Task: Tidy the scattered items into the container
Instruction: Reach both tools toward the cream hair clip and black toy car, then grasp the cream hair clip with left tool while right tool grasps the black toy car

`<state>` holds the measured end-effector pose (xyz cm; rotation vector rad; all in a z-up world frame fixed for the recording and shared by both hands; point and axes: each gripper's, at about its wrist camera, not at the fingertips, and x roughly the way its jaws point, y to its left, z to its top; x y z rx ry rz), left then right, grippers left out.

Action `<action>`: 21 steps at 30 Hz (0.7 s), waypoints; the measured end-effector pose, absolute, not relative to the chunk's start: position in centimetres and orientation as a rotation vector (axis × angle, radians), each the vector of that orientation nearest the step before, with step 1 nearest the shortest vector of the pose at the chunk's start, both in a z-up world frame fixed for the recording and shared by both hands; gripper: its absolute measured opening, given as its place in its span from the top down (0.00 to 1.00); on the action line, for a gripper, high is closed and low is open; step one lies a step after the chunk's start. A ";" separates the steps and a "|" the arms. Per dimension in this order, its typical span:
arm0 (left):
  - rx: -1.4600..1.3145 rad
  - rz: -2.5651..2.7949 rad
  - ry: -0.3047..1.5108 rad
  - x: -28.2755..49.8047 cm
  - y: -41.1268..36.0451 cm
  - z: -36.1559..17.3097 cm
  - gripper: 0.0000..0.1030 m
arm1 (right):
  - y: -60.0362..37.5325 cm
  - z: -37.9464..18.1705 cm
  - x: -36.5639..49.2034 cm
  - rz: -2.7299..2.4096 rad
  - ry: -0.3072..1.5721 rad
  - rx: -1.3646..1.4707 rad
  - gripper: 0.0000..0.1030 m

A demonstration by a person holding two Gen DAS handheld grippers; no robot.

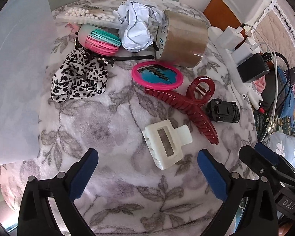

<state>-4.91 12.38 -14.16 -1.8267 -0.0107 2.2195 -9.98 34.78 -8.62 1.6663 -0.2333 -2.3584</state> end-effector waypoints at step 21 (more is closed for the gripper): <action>-1.871 2.250 -0.058 -5.7 13.5 -16.0 0.59 | 33.1 -9.3 -11.3 -2.304 -0.252 1.652 0.23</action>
